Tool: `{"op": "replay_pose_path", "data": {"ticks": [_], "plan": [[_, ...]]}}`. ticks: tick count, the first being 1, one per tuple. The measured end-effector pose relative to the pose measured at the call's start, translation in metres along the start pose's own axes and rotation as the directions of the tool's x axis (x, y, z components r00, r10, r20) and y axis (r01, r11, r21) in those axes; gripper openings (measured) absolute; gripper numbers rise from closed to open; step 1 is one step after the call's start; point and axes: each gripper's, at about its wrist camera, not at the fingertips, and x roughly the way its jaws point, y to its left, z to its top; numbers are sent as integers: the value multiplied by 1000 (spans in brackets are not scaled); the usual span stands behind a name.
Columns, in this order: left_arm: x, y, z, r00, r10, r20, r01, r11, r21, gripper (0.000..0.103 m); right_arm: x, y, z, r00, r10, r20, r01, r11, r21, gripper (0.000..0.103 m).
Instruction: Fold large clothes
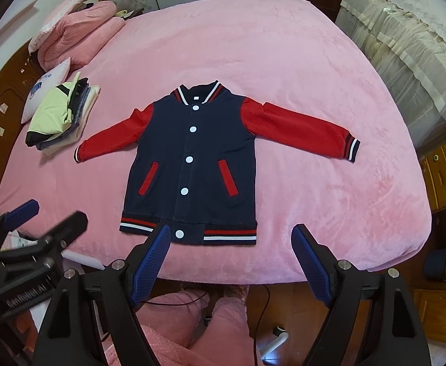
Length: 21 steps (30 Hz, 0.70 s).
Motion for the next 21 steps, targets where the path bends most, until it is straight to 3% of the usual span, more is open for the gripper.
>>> {"op": "replay_pose_path", "data": {"ticks": [3,7,12,15,21], "plan": [[-2,-12,-4,1000,-3,-5,3,1000,23,97,-2,-4,-1,1000,7,11,-7,1000,-8,83],[-9,-18,-8,1000,-16,14,16,1000,-14,97,1,-10,-2,1000,23,8,-23,999,-25,84],[-19,-19,-14,999,29,39,-28,1000,-14,97,10,-14,5,999,49,-6,-49,998,-25,84],[-27,-12,-13,999,-17,47,18,999,-30,97,12,-15,15,998,60,6,-60,998,-14,84],[-29,6,-6,998,-29,57,33,997,-66,97,18,-7,37,997,68,25,-68,998,-14,84]]}}
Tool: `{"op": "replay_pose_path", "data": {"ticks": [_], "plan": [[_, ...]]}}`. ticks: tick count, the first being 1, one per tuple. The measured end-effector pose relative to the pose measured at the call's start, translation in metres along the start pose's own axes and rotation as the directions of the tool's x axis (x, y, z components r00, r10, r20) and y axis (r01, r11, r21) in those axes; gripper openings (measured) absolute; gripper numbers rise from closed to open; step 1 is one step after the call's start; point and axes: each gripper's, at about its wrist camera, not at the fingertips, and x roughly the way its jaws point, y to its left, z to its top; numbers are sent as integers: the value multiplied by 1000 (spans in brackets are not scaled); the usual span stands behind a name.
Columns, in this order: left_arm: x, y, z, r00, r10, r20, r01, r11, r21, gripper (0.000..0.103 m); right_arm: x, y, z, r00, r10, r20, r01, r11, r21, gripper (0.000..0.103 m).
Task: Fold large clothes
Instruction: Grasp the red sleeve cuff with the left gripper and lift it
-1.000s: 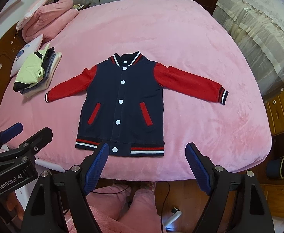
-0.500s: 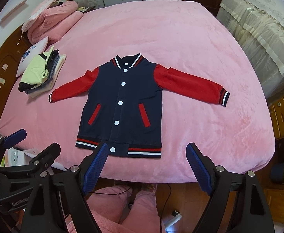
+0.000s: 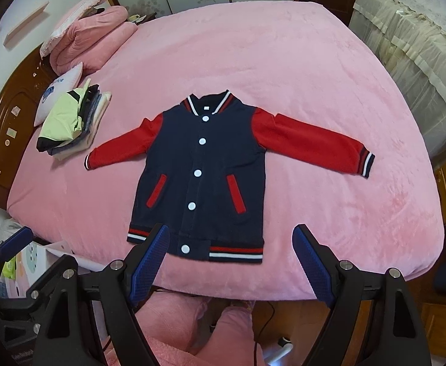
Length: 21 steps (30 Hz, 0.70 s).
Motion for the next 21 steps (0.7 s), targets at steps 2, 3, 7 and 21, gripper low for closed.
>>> {"op": "replay_pose_path", "data": {"ticks": [2,3,7,21], "plan": [[5,9,3,1000,-19,-10,19,999,-28,97,2,2,6,1000,0,7,0,1000,-1,84],[8,16,5,999,-36,-16,35,998,-47,97,5,5,10,1000,0,9,0,1000,1,84],[29,43,11,996,-47,-74,39,993,-115,97,18,16,23,999,-28,23,28,999,-26,84],[202,243,18,861,-211,-462,-95,827,-554,91,156,124,59,966,-107,-237,102,994,-35,84]]}}
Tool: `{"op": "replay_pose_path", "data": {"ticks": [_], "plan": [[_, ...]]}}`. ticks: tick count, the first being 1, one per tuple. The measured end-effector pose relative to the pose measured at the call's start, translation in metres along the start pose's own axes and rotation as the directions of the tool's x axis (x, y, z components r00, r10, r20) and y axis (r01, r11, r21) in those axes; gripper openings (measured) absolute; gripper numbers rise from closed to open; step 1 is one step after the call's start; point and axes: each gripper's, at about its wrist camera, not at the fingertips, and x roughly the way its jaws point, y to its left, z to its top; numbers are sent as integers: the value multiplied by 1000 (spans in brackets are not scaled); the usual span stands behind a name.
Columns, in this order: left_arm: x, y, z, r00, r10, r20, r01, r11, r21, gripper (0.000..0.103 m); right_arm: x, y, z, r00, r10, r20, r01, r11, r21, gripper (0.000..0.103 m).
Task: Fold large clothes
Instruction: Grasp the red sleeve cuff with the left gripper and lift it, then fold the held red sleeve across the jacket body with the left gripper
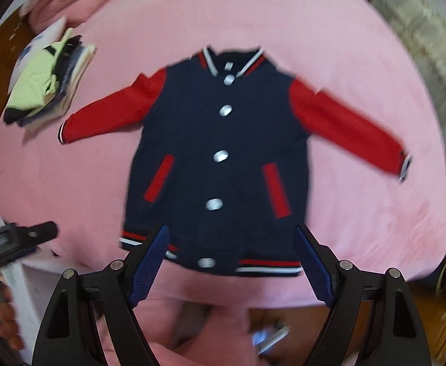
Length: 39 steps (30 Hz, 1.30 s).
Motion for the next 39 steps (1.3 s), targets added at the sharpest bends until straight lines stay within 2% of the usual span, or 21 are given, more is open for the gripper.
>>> {"op": "replay_pose_path", "data": {"ticks": [3,5,9,11,12,13,14,15,17,18,19,20,22,23,25,28,30,34,35,37,39], "plan": [[18,23,53,999,3,-36,-4,999,-40,89,17,28,19,1000,-10,-17,11,998,66,84],[23,33,84,1000,-10,-26,8,997,-79,88,28,46,30,1000,-22,-21,24,994,105,84],[36,53,149,994,-81,72,92,981,-169,85,59,77,64,999,22,-33,-13,971,239,84],[48,70,177,991,-82,107,109,954,-281,68,70,83,76,999,38,-25,-29,958,286,84],[53,76,184,987,-100,122,135,937,-323,65,76,88,81,999,42,-25,-33,955,296,84],[59,85,192,977,-140,159,191,908,-373,61,81,91,86,999,44,-28,-33,954,297,84],[64,89,197,967,-171,187,234,889,-394,61,88,97,91,999,43,-30,-32,955,296,84],[69,93,204,949,-221,225,297,865,-404,61,92,97,95,999,45,-27,-35,955,296,84],[76,94,213,932,-246,267,338,855,-393,61,101,101,99,998,60,-21,-51,954,296,84],[77,94,215,930,-228,288,332,859,-390,60,103,100,99,998,66,-17,-58,954,295,84],[77,94,217,928,-213,305,326,861,-390,55,106,97,98,997,74,-13,-67,955,288,84],[78,94,219,924,-185,333,314,864,-393,44,110,96,97,997,73,-12,-67,959,276,84],[78,93,224,921,-135,365,288,868,-405,30,121,94,95,998,61,-14,-56,969,241,84],[79,91,224,914,-124,386,291,864,-412,25,127,91,93,998,57,-18,-51,972,228,84],[75,84,224,899,-98,426,292,860,-419,21,139,82,89,998,54,-23,-47,975,217,84],[54,60,220,860,-16,510,241,893,-379,19,151,64,82,997,61,-37,-51,974,221,84],[38,40,210,826,4,564,229,912,-342,19,153,48,78,997,70,-41,-58,971,232,84],[6,-13,184,776,-63,627,249,945,-213,18,150,18,75,996,81,-33,-71,970,231,84],[-2,-38,176,765,-81,639,241,956,-166,18,147,11,75,997,77,-27,-69,973,222,84],[-14,-78,152,751,-116,650,205,977,-63,18,140,-3,76,998,64,-13,-60,977,204,84],[-17,-122,137,746,-134,652,148,988,34,18,132,-24,79,999,52,13,-53,979,195,84]]}}
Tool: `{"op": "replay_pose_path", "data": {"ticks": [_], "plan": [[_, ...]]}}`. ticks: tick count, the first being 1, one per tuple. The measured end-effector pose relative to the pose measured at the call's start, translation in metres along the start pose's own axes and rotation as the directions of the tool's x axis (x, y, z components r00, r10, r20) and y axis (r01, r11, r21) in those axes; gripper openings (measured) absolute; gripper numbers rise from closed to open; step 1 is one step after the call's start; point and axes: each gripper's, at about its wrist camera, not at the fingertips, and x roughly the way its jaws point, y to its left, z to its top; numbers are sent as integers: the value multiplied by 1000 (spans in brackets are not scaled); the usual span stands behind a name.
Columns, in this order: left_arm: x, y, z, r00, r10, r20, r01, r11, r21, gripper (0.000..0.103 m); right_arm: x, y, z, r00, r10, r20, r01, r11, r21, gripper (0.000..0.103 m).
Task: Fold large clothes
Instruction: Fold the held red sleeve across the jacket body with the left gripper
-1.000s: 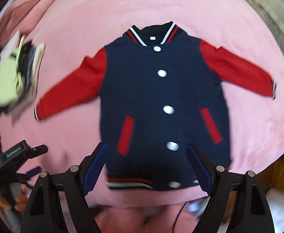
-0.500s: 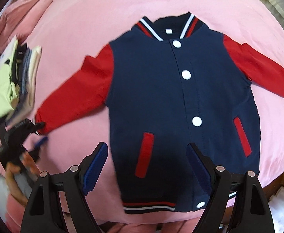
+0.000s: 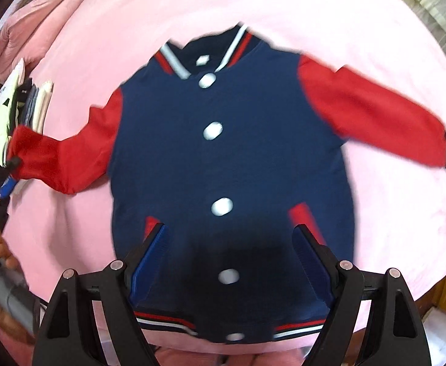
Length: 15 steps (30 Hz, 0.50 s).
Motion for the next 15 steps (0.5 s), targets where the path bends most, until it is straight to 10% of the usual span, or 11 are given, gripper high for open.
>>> {"op": "replay_pose_path", "data": {"ticks": [11,15], "plan": [[28,-179,-117,960,-40,-278,152,905,397,21,-14,-98,31,995,-2,100,-5,998,66,84],[41,-193,-130,910,-75,-407,232,907,351,53,4,-122,37,995,33,97,-45,991,123,84]]}}
